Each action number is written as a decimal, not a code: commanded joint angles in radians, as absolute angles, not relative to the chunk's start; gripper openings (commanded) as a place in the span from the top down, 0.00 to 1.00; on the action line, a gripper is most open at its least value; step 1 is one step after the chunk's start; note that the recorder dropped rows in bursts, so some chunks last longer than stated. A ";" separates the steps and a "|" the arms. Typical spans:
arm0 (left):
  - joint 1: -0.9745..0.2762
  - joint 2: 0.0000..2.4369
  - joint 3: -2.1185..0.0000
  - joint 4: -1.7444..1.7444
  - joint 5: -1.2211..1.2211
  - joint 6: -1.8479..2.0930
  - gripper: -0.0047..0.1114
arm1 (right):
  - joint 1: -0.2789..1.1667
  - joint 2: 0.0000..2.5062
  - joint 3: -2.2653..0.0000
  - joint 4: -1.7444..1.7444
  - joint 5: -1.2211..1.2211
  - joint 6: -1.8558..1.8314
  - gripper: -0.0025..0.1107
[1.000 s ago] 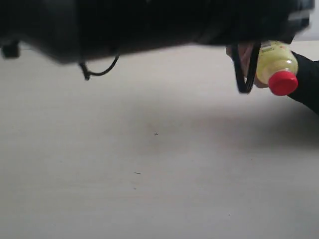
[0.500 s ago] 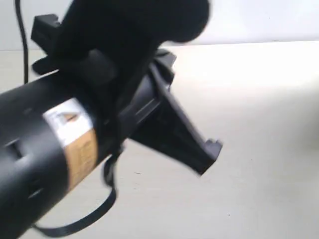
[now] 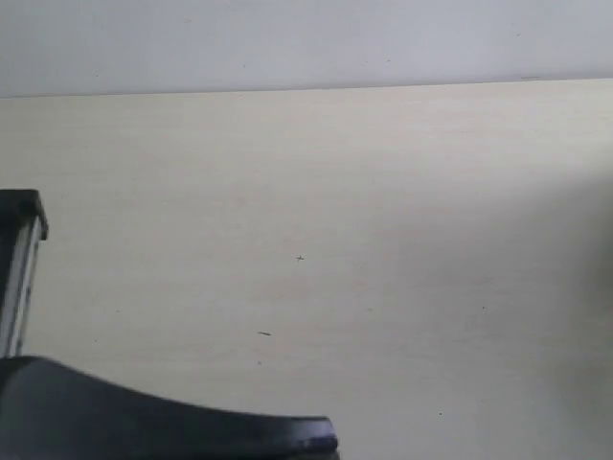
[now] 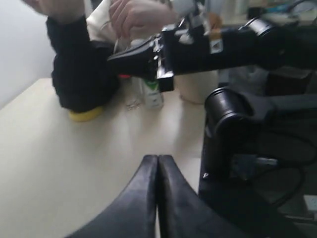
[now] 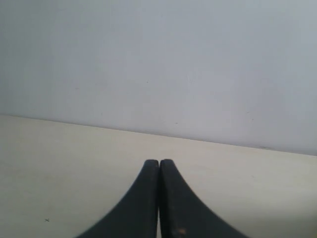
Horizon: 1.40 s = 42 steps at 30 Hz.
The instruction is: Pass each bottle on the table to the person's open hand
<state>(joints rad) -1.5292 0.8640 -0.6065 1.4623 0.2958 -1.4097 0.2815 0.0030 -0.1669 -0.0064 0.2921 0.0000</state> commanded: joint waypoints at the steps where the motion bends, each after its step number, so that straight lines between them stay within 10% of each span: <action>1: -1.537 0.805 -0.602 1.481 0.224 -1.409 0.96 | 0.279 0.000 -0.161 -0.007 0.286 0.000 0.98; 28: -1.533 0.701 -0.578 1.485 0.237 -1.365 0.96 | 0.279 0.000 -0.161 -0.007 0.286 0.000 0.98; 42: -0.712 0.395 -0.276 1.420 0.101 -1.826 0.96 | 0.279 0.000 -0.161 -0.007 0.286 0.000 0.98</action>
<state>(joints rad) -0.8639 0.4416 -0.3357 1.4238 0.1670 -1.7340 0.2815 0.0030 -0.1669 -0.0064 0.2921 0.0000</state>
